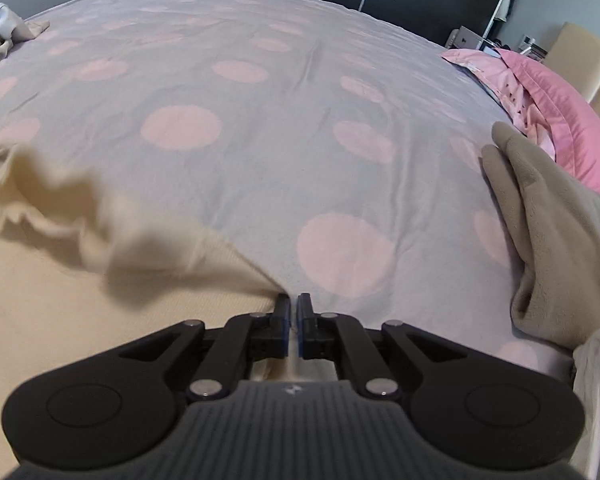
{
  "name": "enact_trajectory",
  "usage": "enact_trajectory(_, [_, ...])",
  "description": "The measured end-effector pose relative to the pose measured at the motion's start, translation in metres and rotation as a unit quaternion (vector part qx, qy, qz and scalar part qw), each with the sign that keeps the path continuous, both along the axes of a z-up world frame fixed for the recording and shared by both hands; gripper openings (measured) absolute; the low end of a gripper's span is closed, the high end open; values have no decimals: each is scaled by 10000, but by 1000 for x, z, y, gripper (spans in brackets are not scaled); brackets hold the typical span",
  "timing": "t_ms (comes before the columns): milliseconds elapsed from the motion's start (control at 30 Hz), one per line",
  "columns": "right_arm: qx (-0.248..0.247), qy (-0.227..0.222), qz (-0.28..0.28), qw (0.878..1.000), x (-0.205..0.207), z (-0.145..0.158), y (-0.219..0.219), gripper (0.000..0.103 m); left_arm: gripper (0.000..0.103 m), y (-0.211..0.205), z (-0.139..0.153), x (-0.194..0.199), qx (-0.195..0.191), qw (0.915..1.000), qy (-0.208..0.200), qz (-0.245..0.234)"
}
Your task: Fold clothes
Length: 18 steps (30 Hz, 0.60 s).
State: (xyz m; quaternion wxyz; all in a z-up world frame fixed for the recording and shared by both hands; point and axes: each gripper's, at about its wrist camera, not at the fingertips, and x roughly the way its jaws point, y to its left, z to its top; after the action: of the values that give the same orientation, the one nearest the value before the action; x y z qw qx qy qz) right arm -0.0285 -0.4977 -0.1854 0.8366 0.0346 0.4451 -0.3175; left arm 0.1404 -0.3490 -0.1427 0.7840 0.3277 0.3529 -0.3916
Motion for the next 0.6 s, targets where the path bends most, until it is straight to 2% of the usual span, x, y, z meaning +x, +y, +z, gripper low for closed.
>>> enact_trajectory(67, [-52, 25, 38, 10000, 0, 7, 1, 8, 10, 5, 8, -2, -22, 10000, -3, 10])
enact_trajectory(100, [-121, 18, 55, 9999, -2, 12, 3, 13, 12, 10, 14, -4, -89, 10000, -25, 0])
enact_trajectory(133, [-254, -31, 63, 9997, -6, 19, 7, 26, 15, 15, 20, -7, -167, 9998, -79, -29])
enact_trajectory(200, [-533, -244, 107, 9982, -15, 33, 16, 42, 20, 26, 34, -16, -350, 9990, -244, -136])
enact_trajectory(267, [-546, -516, 297, 9967, -25, 45, 26, 41, 21, 32, 43, -27, -579, 9969, -213, -482])
enact_trajectory(333, [-357, -692, 580, 9953, -28, 49, 34, 41, 21, 38, 52, -39, -807, 9931, -182, -828])
enact_trajectory(367, [-301, -744, 716, 9942, -27, 50, 38, 41, 22, 36, 52, -45, -810, 9914, -195, -1013])
enact_trajectory(500, [-364, -674, 1145, 9905, -14, 44, 41, 41, 26, 19, 43, -60, -593, 9818, -526, -1728])
enact_trajectory(600, [-284, -586, 1554, 9857, -5, 38, 34, 41, 26, 13, 31, -52, -374, 9740, -466, -2184])
